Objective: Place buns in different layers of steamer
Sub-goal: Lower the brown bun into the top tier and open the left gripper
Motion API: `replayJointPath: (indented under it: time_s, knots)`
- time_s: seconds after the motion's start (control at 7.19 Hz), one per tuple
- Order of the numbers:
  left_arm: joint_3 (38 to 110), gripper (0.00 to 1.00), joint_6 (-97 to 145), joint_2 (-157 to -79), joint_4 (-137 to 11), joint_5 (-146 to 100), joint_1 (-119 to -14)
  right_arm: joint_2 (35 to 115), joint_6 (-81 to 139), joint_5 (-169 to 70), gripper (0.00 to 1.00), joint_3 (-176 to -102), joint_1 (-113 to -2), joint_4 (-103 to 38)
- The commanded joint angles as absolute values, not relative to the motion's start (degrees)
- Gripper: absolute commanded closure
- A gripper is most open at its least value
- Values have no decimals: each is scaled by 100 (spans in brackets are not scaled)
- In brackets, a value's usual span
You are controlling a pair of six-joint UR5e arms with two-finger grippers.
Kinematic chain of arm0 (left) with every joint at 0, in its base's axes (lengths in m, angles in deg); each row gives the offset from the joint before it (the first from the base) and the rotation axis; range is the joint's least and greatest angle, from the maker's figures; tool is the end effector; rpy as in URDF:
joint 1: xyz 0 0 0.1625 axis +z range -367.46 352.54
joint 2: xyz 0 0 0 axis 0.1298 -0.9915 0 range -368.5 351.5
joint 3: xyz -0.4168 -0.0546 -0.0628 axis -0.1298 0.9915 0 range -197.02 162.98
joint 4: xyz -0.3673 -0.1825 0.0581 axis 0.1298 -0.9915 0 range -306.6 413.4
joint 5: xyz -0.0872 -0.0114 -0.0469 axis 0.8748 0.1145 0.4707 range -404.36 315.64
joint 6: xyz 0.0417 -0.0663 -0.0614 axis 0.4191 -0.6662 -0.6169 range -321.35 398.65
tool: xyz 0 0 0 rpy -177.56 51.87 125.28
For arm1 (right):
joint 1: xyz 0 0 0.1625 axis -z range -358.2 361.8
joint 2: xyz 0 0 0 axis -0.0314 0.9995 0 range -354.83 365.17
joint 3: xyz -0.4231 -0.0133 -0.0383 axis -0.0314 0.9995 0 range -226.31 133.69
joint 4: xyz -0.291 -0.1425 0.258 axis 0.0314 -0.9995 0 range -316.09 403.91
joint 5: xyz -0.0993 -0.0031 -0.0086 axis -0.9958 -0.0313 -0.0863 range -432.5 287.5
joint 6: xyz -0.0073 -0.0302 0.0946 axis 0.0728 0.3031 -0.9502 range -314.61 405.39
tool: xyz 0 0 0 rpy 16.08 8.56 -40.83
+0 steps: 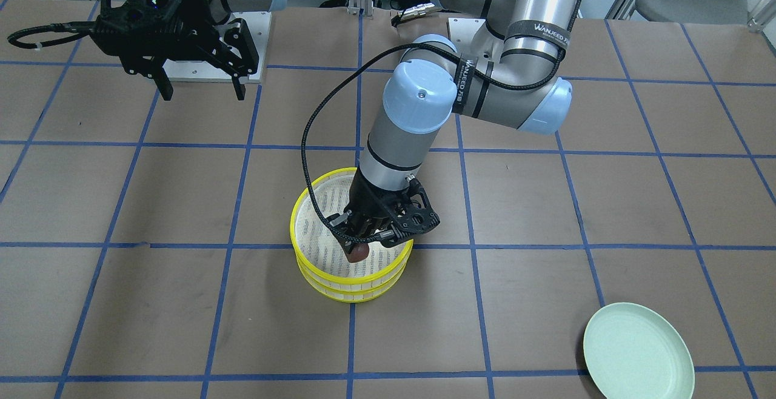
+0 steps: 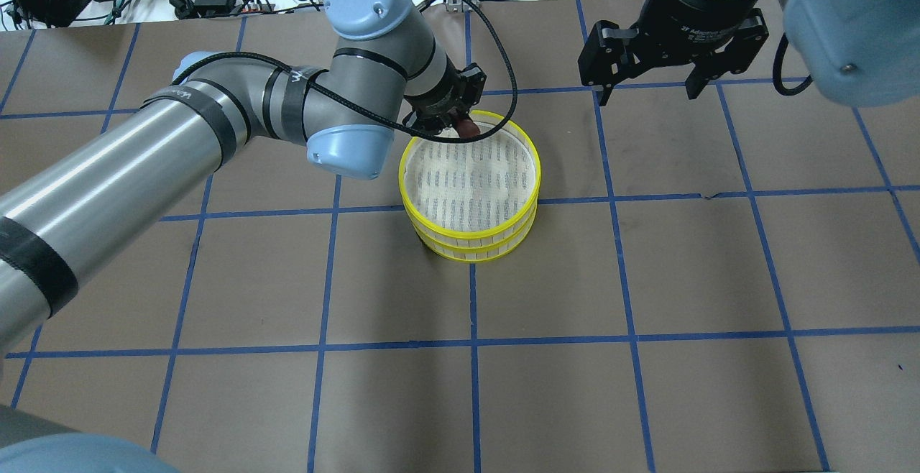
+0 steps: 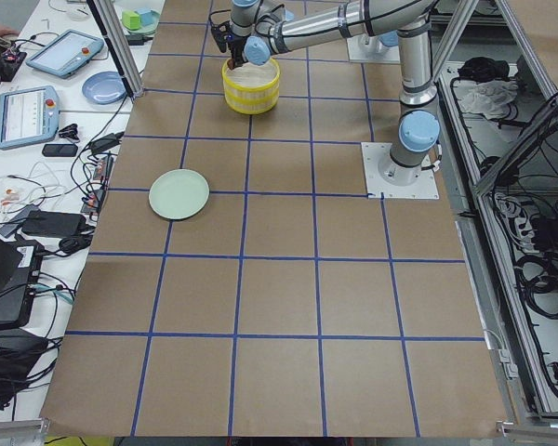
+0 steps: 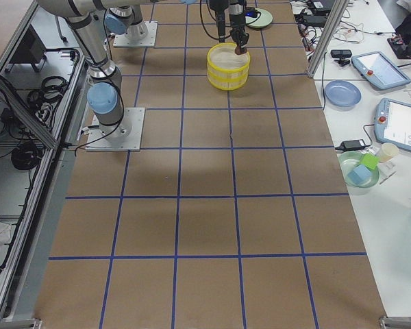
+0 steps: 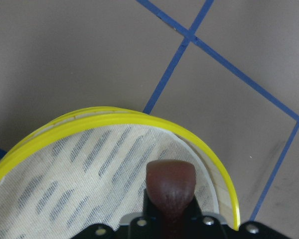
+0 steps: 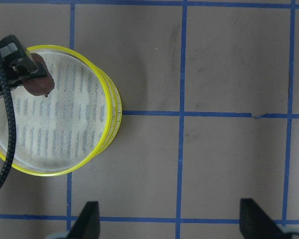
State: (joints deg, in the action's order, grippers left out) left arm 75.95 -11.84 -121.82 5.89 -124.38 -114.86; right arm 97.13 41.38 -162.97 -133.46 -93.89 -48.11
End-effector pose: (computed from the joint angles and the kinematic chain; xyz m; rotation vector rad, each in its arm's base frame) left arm -0.3360 -0.5685 0.3128 0.7731 -2.7265 0.1963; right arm 0.1801 -0.4716 0.5332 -0.0450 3.1336 -0.1874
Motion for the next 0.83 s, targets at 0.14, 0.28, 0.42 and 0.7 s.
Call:
replayJointPath:
  time_s: [0.14,0.28,0.42,0.7]
  knots:
    - [7632,0,-1549,-12153,550,-12417,-11547,9772,4135,-16329,0,-13341,-9365,-4785]
    - [7615,0,-1445,-12127,550,-12425,-11487,9772,4126,-16295,0,-13350,-9365,-4794]
    - [7562,0,-956,-12057,533,-12460,-11356,9728,4126,-16286,0,-13350,-9374,-4829]
    - [7535,0,762,-11812,121,-12652,-10577,9719,4135,-16303,0,-13350,-9356,-4882]
